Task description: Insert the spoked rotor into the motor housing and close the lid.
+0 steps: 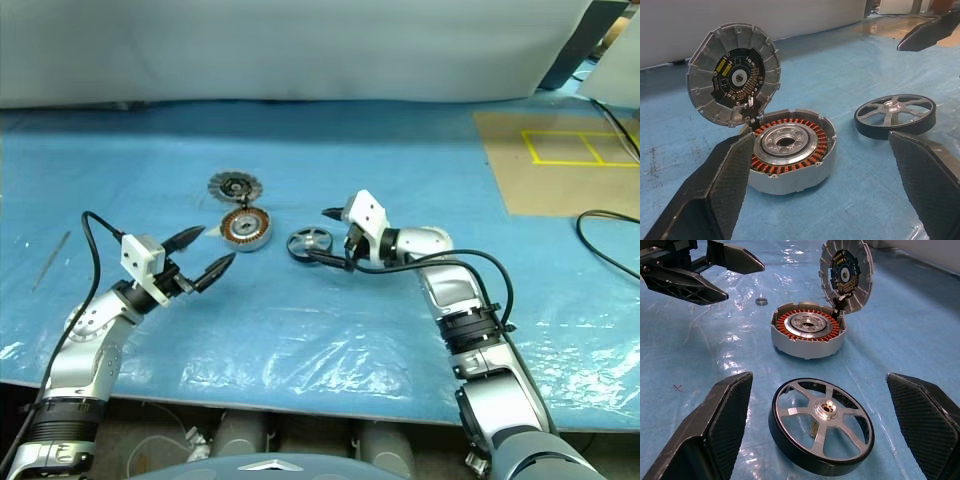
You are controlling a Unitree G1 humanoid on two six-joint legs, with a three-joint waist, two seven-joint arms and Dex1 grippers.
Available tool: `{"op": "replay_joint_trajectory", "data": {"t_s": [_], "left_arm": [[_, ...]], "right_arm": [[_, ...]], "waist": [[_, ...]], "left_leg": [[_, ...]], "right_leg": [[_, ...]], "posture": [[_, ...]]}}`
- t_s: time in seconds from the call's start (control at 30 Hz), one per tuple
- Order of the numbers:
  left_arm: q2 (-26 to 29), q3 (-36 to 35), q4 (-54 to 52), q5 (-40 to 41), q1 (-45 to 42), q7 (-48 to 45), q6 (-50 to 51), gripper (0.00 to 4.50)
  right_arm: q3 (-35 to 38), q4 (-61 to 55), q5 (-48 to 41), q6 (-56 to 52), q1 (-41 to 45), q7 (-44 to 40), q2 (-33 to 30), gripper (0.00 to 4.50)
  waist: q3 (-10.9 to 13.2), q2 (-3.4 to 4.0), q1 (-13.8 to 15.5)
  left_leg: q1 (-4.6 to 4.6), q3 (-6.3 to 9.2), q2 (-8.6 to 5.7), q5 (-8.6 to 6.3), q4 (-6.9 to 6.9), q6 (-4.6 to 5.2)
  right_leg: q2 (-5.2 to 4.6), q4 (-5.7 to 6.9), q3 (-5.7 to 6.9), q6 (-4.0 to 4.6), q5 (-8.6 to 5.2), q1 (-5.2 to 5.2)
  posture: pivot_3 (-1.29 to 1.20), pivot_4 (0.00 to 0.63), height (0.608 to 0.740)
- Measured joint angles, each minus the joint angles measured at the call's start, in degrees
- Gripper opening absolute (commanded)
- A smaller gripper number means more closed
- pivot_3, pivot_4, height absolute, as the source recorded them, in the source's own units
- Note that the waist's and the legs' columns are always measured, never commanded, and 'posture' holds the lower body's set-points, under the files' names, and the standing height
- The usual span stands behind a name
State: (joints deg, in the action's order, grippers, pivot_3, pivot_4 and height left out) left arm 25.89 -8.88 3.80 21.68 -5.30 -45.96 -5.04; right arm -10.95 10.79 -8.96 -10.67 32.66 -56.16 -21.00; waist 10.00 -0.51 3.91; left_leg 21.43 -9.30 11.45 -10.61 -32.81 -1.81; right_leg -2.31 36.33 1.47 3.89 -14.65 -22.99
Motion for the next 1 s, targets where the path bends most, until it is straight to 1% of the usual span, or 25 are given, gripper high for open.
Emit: {"op": "replay_joint_trajectory", "data": {"t_s": [0.3,0.63,0.87,1.0], "left_arm": [[-0.32,0.0,0.0,-0.3,-0.56,0.71,0.02,4.5],[-0.98,-2.05,4.56,-1.84,-1.89,7.35,-0.11,4.5],[-1.03,-2.12,4.74,-1.89,-1.89,7.81,-0.23,4.5],[-1.04,-2.29,5.05,-3.29,-2.35,11.45,0.38,4.5]], "right_arm": [[-0.03,0.14,0.02,0.22,0.11,0.13,0.13,4.48],[-0.57,0.14,0.03,0.22,0.08,0.33,0.42,4.48],[-0.57,0.14,0.03,0.22,0.09,0.97,0.47,4.48],[-0.57,0.14,0.03,0.29,0.09,1.39,0.52,4.48]], "waist": [[0.0,0.0,0.0],[0.0,0.0,-0.05],[0.0,0.0,-0.01],[0.0,0.0,-0.02]], "left_leg": [[0.0,0.0,0.0,0.0,0.0,0.0],[0.01,0.0,0.0,0.0,0.0,0.0],[0.01,0.0,0.0,0.0,0.0,0.0],[0.01,0.0,0.0,0.0,0.0,0.0]], "right_leg": [[0.0,0.0,0.0,0.0,0.0,0.0],[0.0,0.0,0.0,-0.01,0.01,0.0],[0.0,0.0,0.0,0.0,0.0,0.0],[0.0,0.0,0.0,-0.01,0.0,0.0]], "posture": [[0.0,0.15,0.74],[0.0,0.15,0.74],[0.0,0.15,0.74],[0.0,0.15,0.74]]}}
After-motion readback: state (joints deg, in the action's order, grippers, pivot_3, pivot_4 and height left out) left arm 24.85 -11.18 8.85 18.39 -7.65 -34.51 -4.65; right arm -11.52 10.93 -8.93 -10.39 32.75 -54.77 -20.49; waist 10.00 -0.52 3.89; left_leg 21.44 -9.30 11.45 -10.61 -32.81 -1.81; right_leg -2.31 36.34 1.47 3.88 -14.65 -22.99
